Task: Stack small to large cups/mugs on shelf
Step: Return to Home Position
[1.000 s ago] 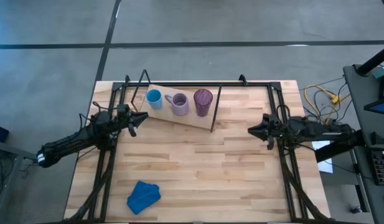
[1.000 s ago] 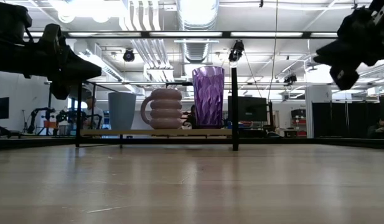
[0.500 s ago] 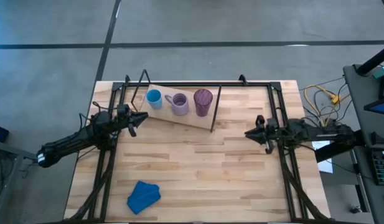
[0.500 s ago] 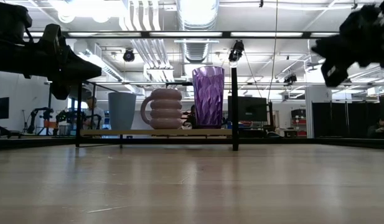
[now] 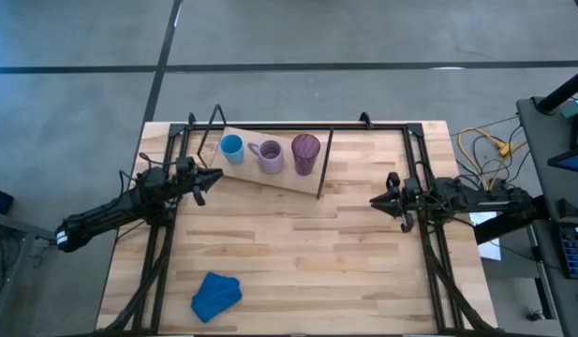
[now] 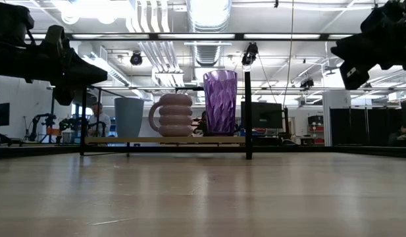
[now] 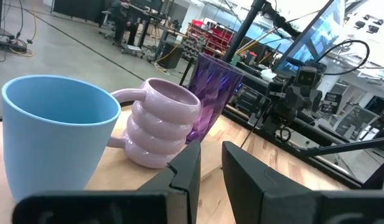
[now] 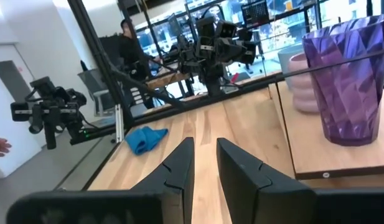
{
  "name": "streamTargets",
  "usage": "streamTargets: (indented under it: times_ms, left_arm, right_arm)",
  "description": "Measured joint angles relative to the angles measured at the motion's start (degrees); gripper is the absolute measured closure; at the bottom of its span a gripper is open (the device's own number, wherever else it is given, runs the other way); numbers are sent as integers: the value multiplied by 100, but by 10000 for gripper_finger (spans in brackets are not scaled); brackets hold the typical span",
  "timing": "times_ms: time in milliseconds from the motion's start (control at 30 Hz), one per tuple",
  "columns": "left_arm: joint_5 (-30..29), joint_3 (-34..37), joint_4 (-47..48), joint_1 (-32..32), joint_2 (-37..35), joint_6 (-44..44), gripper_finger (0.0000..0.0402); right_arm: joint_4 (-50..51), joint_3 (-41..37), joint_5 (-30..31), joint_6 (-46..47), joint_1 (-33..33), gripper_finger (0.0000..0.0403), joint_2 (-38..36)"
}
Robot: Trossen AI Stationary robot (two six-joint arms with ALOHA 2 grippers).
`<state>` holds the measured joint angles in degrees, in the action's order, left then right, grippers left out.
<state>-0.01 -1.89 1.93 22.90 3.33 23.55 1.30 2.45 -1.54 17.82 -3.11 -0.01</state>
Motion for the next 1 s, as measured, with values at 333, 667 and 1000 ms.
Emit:
streamTargets:
  times_ms: [333,667,1000]
  left_arm:
    - [0,0,0,0,0,0,349]
    - [0,0,0,0,0,0,349]
    - [0,0,0,0,0,0,349]
  right_arm:
    - [-17,-69,-18,-79,0,339,0]
    - [18,-87,-16,-80,0,339,0]
    - [-22,-141,6,-108,-2,339,4]
